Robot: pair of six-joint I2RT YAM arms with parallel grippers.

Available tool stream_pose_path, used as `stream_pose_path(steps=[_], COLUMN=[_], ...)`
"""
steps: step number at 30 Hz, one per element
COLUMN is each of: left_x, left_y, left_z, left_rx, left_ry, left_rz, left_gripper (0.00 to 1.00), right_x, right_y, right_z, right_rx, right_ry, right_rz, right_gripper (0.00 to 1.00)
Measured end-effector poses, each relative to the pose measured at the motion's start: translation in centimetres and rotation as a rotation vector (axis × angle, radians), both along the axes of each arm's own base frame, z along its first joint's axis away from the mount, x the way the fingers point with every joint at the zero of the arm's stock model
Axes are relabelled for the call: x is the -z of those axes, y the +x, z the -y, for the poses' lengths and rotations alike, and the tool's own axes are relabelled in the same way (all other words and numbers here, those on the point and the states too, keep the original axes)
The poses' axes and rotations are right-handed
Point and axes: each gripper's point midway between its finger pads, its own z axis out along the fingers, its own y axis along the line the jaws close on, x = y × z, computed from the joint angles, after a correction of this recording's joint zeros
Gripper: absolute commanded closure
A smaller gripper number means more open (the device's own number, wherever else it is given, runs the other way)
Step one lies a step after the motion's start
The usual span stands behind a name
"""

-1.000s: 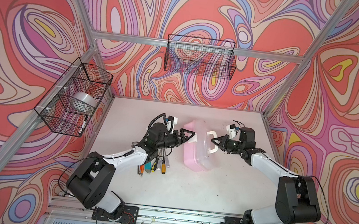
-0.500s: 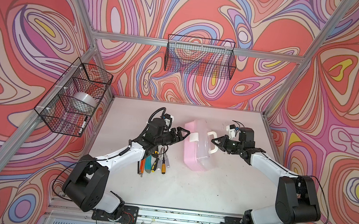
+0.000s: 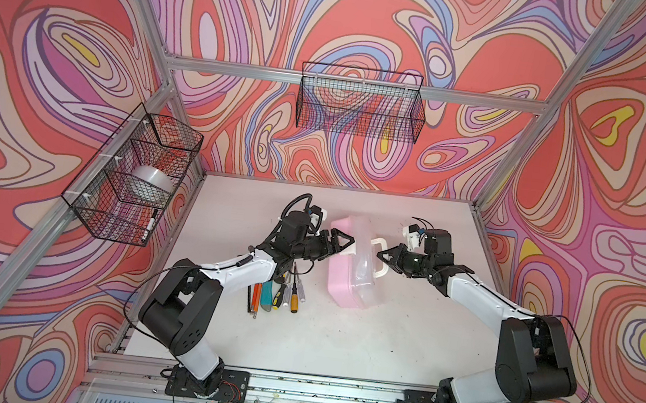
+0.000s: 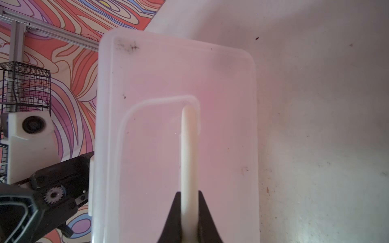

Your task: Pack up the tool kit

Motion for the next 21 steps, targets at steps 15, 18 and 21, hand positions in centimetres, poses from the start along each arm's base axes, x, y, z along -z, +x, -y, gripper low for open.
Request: stream_pose_path(steps=[15,18,21], left_x=[-2.2,-2.9,-3.4], left_y=[-1.2,-1.6,-1.7], left_z=[2.9,3.7,4.0], left_rx=[0.048,0.065,0.069], left_ry=[-0.061,-0.059,-0.052], left_rz=[-0.038,-0.045,-0.048], left_gripper=[0.27,0.27,0.27], right_x=[1.9,2.3,2.0], right_y=[-0.4,-0.5,-0.2], right_z=[-1.1,-0.7,-0.4], right_rx=[0.031,0.050,0.069], right_ry=[-0.256,-0.306,-0.344], right_rz=[-0.002,-0.007,0.009], right_gripper=[1.00,1.00,1.00])
